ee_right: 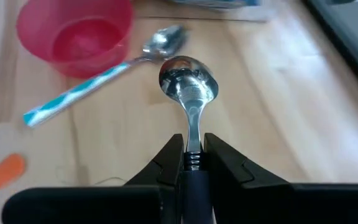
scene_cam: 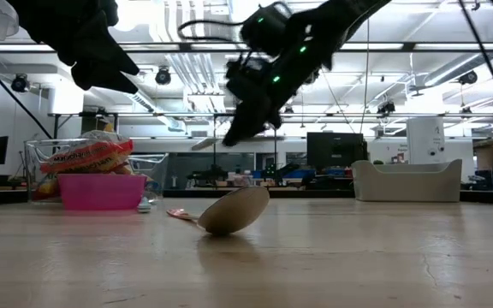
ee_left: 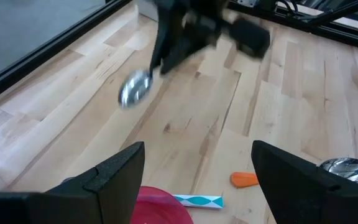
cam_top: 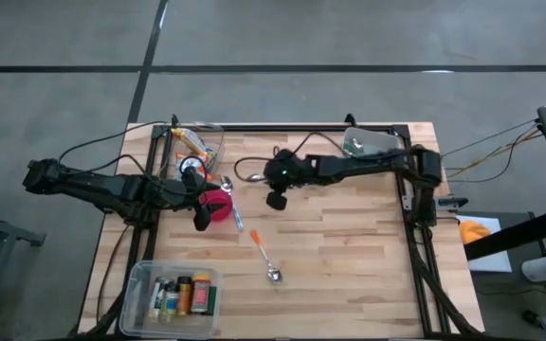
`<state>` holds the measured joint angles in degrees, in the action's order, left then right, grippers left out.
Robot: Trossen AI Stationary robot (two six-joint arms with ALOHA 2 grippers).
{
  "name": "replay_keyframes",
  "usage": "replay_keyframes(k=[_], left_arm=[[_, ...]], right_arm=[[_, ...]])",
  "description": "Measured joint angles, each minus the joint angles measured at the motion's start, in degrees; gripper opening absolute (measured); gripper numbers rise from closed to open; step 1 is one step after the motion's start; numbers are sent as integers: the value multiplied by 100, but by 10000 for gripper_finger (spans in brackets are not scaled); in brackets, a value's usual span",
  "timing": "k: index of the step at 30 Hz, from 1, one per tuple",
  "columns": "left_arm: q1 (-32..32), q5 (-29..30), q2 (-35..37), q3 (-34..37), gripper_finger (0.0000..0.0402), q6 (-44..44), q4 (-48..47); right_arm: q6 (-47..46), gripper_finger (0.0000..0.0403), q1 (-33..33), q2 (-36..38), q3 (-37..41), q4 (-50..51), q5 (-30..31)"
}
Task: Pick & Place Food Item
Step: Put the violet spoon into the gray bin
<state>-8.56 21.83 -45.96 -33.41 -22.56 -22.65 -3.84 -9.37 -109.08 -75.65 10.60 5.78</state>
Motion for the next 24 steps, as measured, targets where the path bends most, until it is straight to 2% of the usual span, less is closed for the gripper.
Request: replay_keyframes(k=[7,17,24], left_arm=[[0,0,-2,0,298,0,-15],[0,1,-2,0,298,1,-12],[0,2,-2,0,298,-1,-12]], right_arm=[[-47,39,-78,1191,812,161,541],[-79,39,-113,3191,2614,347,1523],[-359,39,-117,4601,3499,1026,2174]])
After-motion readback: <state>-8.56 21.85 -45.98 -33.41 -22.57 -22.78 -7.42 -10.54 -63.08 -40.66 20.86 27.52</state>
